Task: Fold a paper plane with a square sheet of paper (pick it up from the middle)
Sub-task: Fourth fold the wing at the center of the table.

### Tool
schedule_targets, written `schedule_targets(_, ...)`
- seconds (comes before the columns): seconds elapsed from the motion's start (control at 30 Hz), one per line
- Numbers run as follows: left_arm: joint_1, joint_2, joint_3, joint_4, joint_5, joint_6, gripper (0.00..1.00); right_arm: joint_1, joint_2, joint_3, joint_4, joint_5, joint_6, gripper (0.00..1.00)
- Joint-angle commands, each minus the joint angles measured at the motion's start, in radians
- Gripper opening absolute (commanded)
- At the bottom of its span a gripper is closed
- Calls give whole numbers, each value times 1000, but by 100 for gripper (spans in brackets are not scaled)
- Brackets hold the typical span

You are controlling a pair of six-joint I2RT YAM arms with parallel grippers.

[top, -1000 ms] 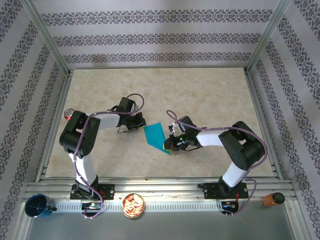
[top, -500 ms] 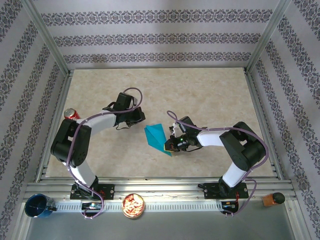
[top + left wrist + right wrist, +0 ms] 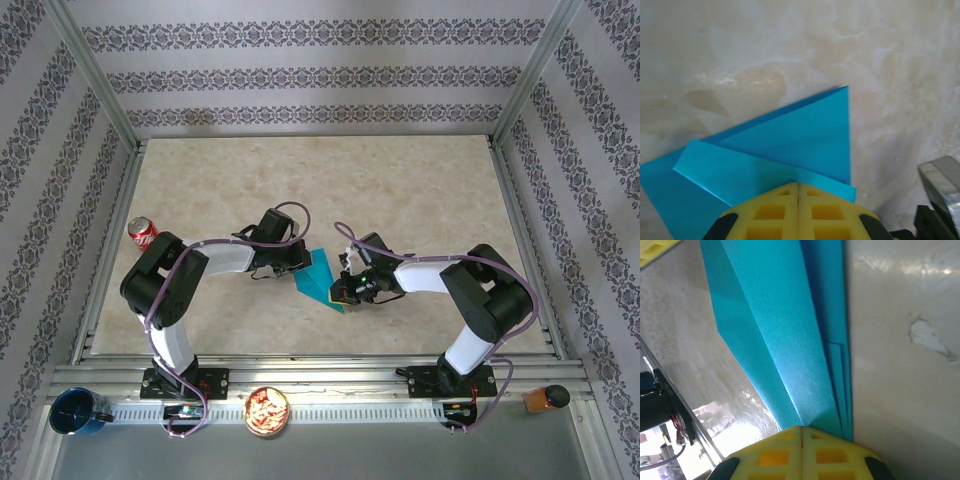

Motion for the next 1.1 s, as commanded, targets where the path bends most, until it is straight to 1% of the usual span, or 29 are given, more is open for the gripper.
schedule_targets(0.0, 0, 21, -25, 32, -13, -12, 4, -7, -24, 3, -117, 43, -1, 1)
schedule_targets(0.13, 3, 21, -58, 28, -24, -5, 4, 15, -86, 46, -113, 66, 17, 3)
schedule_targets(0.23, 7, 22, -76, 43, -17, -8, 4, 43, -84, 86, -99, 104, 44, 4)
schedule_targets(0.37, 10, 27, -77, 56, -4, -11, 4, 69, 1, 158, -91, 112, 57, 6)
schedule_targets(0.5, 10, 32, -70, 48, -1, -4, 4, 71, 78, 204, -70, 110, 61, 6)
schedule_targets(0.6, 10, 32, -71, 43, -2, -2, 4, 71, 127, 224, -102, 102, 43, 6)
schedule_targets(0.67, 11, 30, -73, 44, -8, -4, 4, 66, 132, 188, -93, 111, 45, 6)
schedule_targets(0.8, 17, 26, -80, 38, -17, -3, 1, 63, 122, 81, -28, 75, 65, 7)
schedule_targets(0.93, 23, 28, -82, 24, -22, 2, 0, 62, 72, 9, 23, 53, 82, 7)
schedule_targets(1.07, 26, 27, -86, 14, -31, 5, 0, 55, 28, -44, 34, 46, 82, 9)
